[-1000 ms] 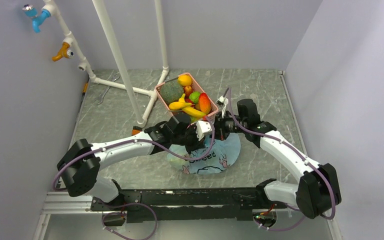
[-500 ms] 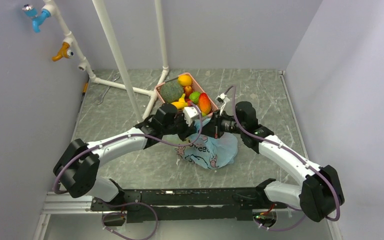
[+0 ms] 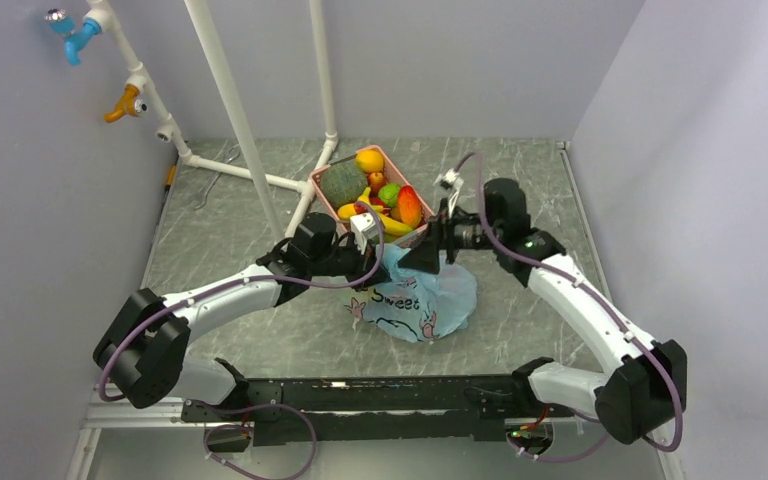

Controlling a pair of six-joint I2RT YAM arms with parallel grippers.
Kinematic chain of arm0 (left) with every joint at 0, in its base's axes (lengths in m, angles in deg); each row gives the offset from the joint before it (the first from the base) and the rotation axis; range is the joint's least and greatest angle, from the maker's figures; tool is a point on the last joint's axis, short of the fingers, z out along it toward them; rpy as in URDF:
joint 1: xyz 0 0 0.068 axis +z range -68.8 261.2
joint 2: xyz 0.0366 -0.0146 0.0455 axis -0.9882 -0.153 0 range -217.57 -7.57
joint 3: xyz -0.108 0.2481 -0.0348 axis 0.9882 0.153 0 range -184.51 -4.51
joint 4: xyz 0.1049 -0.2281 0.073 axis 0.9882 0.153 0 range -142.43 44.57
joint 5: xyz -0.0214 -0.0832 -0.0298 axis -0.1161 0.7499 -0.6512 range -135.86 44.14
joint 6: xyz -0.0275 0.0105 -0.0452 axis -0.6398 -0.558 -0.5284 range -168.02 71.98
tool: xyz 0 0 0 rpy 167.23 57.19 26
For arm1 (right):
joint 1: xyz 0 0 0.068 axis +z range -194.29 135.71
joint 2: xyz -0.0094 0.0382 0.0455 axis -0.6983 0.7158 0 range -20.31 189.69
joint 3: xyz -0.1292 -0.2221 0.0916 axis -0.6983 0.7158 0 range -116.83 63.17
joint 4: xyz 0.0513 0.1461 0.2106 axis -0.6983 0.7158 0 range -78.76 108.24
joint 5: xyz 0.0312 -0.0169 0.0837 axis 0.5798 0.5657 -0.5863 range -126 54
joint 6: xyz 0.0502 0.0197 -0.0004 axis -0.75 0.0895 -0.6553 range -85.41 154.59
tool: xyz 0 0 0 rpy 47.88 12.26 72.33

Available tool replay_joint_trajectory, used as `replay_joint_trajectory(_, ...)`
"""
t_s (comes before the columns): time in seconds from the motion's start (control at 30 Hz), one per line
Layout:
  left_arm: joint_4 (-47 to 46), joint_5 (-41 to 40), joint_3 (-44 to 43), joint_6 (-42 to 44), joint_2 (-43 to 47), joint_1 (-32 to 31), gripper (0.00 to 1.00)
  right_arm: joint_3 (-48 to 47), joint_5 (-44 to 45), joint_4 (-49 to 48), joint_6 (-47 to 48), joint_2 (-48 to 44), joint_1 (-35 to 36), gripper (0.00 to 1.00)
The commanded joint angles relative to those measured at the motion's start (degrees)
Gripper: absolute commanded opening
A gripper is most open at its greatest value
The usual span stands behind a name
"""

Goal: Place the fake fruits into the plastic bag and tie a complex knot

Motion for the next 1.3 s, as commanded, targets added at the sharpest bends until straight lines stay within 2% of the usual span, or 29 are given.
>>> replay_joint_trajectory(0.0, -3.1, 1.0, -0.7, -2.9, 0.9, 0.0, 0.00, -11.9, -6.5, 11.4, 9.5, 0.3, -7.4, 0.84)
replay_joint_trajectory(0.07, -2.9, 0.8, -1.3, -2.8, 0.4, -0.1, 0.00, -14.5, -6.0, 11.2, 9.5, 2.3, -10.9, 0.79)
replay_joint_trajectory(0.1, -2.6, 0.5, -1.6, -2.8, 0.2, -0.1, 0.00, -15.2, -4.8, 11.0, 10.3, 3.2, -12.6, 0.72)
replay_joint_trajectory(0.2, -2.3, 0.1, -2.0, -2.9, -0.3, -0.1, 0.00, -12.9, 0.4, 10.8, 16.7, 5.7, -13.6, 0.40)
replay_joint_trajectory(0.27, -1.8, -0.5, -2.5, -3.2, -0.8, -0.1, 0.00, -10.7, 1.3, 12.2, 23.0, 7.1, -13.5, 0.27)
replay_joint_trajectory(0.3, -1.6, -1.0, -2.8, -3.6, -1.1, -0.1, 0.00, -9.6, 1.3, 13.1, 25.4, 7.7, -13.5, 0.24)
replay_joint_trajectory(0.53, -3.3, -1.4, -4.8, -6.3, -4.4, -0.1, 0.00, -6.0, -1.4, 26.2, 42.4, 10.7, -13.5, 0.31)
replay_joint_trajectory(0.63, -4.1, -1.0, -5.3, -6.9, -5.6, -0.1, 0.00, -4.0, -3.5, 28.2, 45.1, 11.5, -13.3, 0.32)
replay_joint_trajectory(0.73, -4.8, -0.1, -5.4, -7.3, -6.4, -0.2, 0.00, -1.9, -7.2, 27.4, 43.8, 12.4, -10.8, 0.34)
replay_joint_trajectory(0.83, -5.0, 1.0, -5.7, -7.1, -6.5, -0.1, 0.00, 0.4, -9.7, 21.3, 36.9, 11.9, -6.4, 0.38)
replay_joint_trajectory(1.03, -5.1, 6.7, -5.7, -5.7, -5.4, 0.0, 0.00, 5.3, -11.4, -1.7, 15.0, 10.5, 1.6, 0.44)
replay_joint_trajectory(1.2, -6.7, 12.7, -2.6, -6.5, -3.5, 0.6, 0.00, 7.4, -8.3, -20.5, -1.3, 10.8, 3.5, 0.57)
replay_joint_trajectory(1.27, -8.6, 16.3, -1.0, -8.0, -3.2, 1.2, 0.00, 7.1, -7.0, -22.9, -3.6, 11.2, 3.4, 0.62)
